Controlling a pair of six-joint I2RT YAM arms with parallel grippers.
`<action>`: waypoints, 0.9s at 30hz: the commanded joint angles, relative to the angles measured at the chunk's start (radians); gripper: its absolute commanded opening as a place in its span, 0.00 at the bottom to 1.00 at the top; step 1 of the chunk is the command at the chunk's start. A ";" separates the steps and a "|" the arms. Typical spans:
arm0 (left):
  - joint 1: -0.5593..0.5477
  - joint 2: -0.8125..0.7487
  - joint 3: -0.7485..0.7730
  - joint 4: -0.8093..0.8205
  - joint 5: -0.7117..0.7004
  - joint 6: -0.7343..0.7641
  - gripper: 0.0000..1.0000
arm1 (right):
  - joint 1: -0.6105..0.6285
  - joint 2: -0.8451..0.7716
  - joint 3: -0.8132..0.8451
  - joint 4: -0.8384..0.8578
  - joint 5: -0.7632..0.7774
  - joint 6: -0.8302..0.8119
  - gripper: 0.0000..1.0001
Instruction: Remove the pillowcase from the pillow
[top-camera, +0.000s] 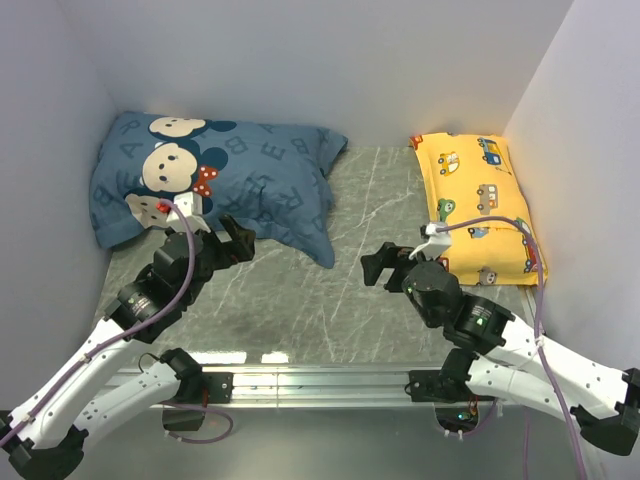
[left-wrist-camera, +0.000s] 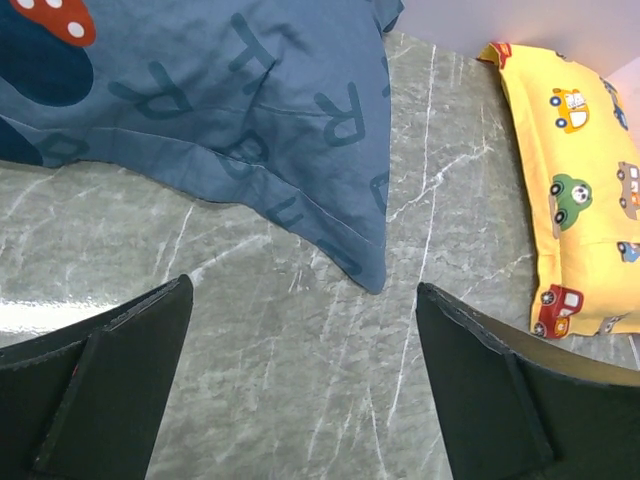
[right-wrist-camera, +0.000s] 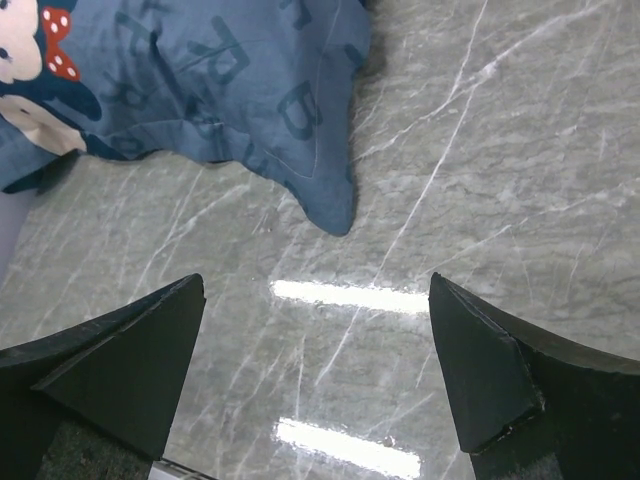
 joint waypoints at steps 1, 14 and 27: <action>-0.002 0.004 -0.004 0.005 -0.018 -0.045 0.99 | 0.005 0.050 0.054 0.061 0.008 -0.052 1.00; 0.318 0.230 0.068 0.118 0.061 -0.211 0.99 | -0.378 0.645 0.274 0.397 -0.438 -0.129 1.00; 0.710 0.504 -0.065 0.461 0.171 -0.351 0.99 | -0.320 1.143 0.602 0.474 -0.603 -0.104 0.99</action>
